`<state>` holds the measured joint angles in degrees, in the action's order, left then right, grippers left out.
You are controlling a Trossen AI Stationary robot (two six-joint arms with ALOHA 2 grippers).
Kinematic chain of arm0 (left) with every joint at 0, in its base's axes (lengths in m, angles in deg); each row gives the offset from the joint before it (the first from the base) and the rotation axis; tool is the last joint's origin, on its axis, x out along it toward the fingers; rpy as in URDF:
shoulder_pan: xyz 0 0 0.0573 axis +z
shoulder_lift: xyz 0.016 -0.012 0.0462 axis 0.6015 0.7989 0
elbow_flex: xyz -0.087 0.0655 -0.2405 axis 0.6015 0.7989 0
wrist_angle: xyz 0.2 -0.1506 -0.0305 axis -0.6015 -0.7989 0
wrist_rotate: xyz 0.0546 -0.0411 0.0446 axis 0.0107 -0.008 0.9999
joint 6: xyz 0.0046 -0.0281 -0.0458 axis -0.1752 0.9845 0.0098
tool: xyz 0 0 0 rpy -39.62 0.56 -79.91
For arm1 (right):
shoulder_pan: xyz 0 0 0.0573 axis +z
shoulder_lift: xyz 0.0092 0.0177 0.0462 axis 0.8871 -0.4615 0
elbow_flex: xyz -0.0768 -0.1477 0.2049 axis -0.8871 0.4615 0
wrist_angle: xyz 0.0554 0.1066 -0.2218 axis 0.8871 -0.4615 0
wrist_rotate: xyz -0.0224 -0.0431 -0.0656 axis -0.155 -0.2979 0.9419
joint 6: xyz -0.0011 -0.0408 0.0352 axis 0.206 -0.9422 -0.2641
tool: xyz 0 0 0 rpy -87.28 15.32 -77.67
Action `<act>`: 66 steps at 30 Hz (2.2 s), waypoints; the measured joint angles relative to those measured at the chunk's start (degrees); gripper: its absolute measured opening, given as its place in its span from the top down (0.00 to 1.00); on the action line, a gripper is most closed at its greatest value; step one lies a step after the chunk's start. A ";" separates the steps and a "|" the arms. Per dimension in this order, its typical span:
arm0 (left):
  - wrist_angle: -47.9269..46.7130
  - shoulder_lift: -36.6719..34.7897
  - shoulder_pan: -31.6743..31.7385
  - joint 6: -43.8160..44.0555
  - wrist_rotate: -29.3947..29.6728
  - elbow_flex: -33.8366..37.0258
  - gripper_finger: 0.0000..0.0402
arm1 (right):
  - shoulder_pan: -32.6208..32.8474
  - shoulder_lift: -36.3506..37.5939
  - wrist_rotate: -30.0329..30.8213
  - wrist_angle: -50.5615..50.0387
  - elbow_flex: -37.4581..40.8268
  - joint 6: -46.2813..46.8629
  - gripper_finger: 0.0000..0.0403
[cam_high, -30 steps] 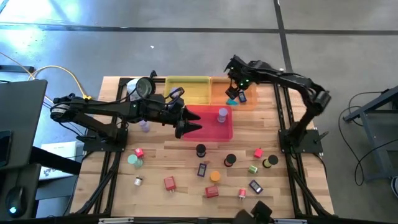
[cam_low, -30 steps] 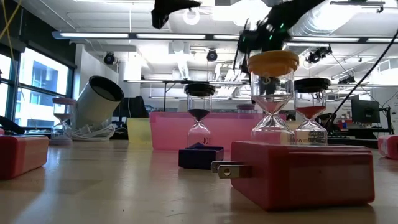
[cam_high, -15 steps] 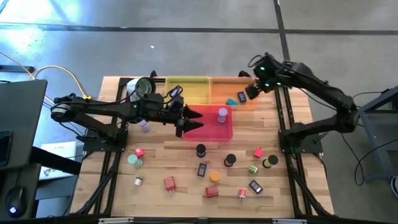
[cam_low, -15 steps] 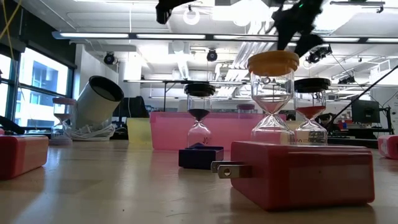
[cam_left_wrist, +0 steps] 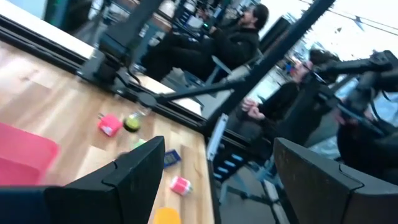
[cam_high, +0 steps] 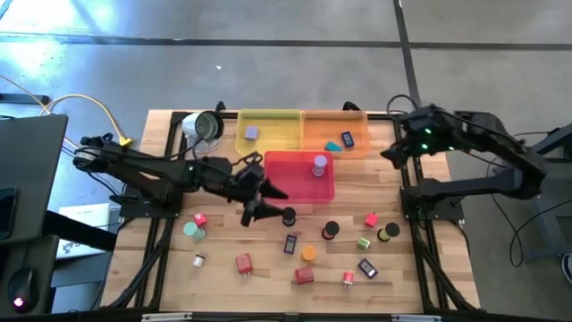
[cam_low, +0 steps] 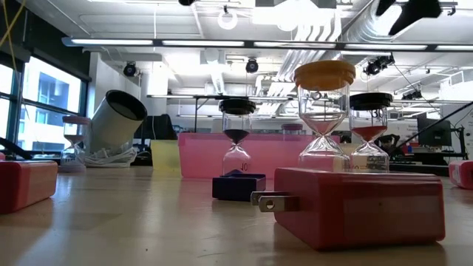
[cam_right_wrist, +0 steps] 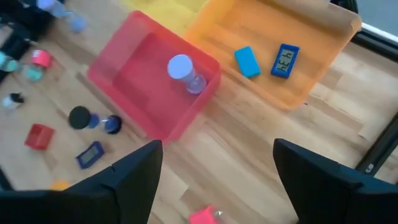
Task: Pick & Place Office items
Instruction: Put the right pink charger adapter into the yellow bin
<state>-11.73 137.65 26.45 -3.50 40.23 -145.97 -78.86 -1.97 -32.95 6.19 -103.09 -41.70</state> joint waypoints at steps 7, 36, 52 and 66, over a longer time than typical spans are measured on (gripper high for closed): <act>-0.07 0.00 -4.99 0.28 5.22 0.00 0.27 | 9.75 6.35 -5.43 1.88 3.92 2.95 0.27; -1.35 0.00 -7.38 0.44 10.32 0.00 0.27 | 20.31 2.99 -10.21 16.71 35.85 5.72 0.27; -1.14 0.00 -2.78 3.30 2.35 0.00 0.27 | 28.54 -13.89 -8.15 19.80 35.89 8.31 0.27; -1.11 -0.02 -2.42 5.61 -1.08 0.00 0.27 | 32.65 -25.45 -8.11 26.87 35.87 8.31 0.27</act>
<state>-12.85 137.63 24.03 2.10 39.15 -145.97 -46.21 -27.42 -41.06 33.06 -67.22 -33.39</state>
